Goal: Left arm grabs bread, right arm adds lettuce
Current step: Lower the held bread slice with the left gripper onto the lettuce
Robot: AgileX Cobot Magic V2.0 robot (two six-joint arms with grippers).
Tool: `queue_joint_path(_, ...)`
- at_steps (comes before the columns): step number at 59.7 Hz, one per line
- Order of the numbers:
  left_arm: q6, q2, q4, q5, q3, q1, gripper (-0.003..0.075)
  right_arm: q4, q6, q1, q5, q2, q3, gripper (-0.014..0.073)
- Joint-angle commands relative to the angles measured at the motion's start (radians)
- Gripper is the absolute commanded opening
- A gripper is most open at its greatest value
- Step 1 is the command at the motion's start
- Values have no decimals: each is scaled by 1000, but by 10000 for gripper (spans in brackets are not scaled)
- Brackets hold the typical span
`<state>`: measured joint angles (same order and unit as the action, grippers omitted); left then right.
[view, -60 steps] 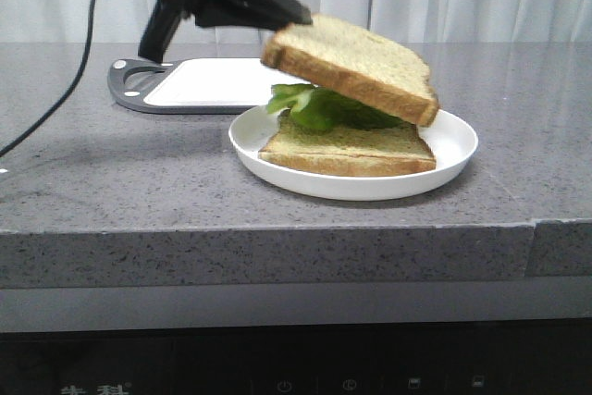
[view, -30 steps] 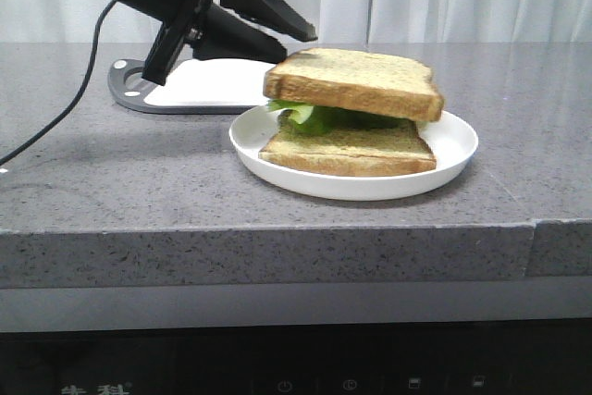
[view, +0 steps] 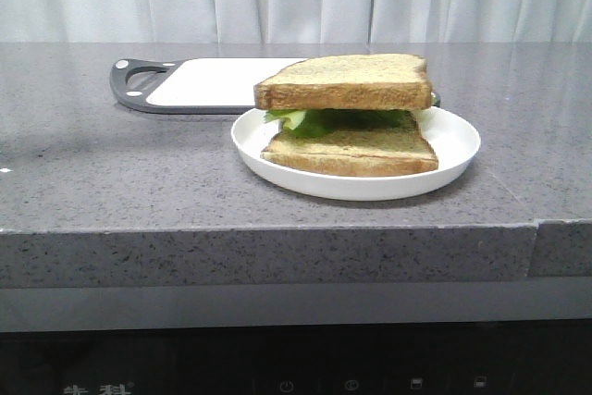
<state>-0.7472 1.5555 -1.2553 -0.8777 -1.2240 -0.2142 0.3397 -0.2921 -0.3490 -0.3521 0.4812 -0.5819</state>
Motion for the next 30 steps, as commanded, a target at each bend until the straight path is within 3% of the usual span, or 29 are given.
queue_joint_path(1, -10, -87, 22, 24, -29, 4, -21, 16, 25, 51, 88, 6, -28, -61)
queue_joint_path(12, -10, -259, 257, 280, 41, -15, -21, 16, 25, 179, 71, 5, -28, -61)
queue_joint_path(20, -10, -441, 378, 540, 202, -37, -21, 16, 13, 185, 81, -29, 5, -61)
queue_joint_path(30, -10, -655, 455, 721, 429, -39, -21, 15, -6, 185, 132, -132, 107, -61)
